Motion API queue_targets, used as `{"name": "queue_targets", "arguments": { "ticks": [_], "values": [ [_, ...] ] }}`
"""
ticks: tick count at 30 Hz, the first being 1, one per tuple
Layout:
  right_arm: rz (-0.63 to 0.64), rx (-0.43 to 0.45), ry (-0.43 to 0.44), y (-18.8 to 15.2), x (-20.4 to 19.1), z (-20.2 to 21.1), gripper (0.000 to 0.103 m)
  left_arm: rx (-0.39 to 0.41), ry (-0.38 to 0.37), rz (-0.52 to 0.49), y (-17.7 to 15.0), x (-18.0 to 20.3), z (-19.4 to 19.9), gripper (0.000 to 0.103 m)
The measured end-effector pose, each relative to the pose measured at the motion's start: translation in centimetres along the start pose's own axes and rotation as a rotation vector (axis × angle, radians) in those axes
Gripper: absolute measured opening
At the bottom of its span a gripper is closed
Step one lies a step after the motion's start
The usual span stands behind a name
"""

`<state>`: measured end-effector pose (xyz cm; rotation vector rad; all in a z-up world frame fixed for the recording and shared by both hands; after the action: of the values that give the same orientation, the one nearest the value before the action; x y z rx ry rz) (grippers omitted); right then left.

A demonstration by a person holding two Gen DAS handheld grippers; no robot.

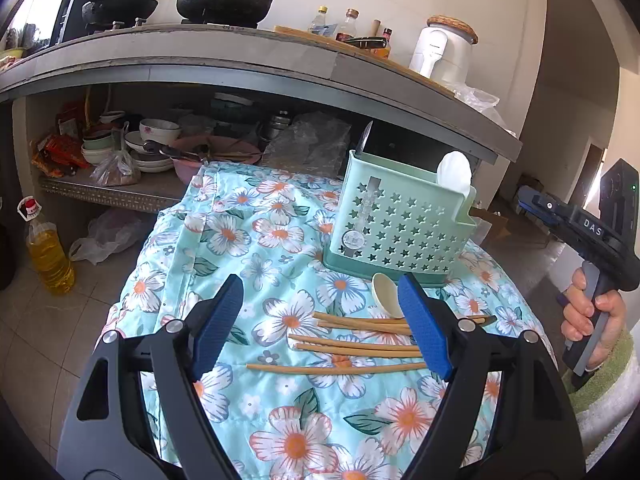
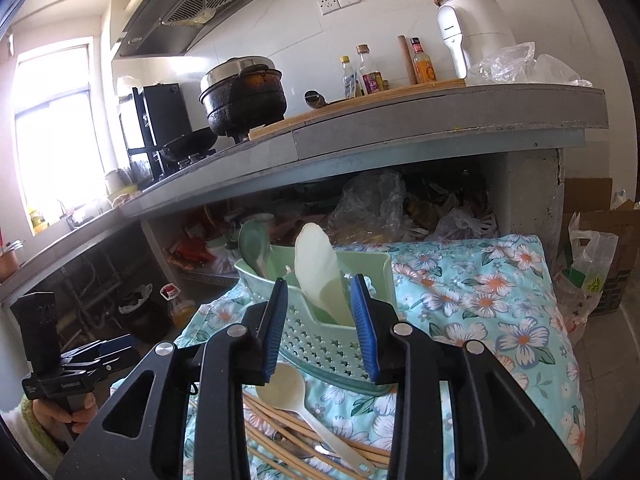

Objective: Organize utensils
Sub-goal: 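Lower the cream spatula into the green holder and open the right gripper, then grasp the cream ladle handle with the left gripper and lift it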

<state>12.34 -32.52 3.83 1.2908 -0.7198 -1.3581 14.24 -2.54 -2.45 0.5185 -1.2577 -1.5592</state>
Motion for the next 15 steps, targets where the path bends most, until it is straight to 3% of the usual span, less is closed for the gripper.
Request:
{"name": "queue_targets", "arguments": {
  "ticks": [9,15],
  "values": [
    [-0.026,-0.171,-0.014,-6.0,-1.2,1.1,0.047,-0.028,-0.035,0.003,-0.1,0.8,-1.2,0.075],
    [-0.056,-0.271,-0.053,-10.3,-1.3,1.2,0.048,-0.114,-0.099,0.013,0.0,2.2,-4.1,0.075]
  ]
}}
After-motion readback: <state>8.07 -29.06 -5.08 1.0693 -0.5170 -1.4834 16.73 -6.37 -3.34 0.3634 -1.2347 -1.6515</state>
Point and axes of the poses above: each gripper's, at about its wrist camera, not at the fingertips, and z roughly against the way its jaws point, x to its right, y to its top, the point moved 6 cm from there along -z, roughly the way its jaws point, and after that the axes turned 8 degrees about x, right-handed, at the moved point
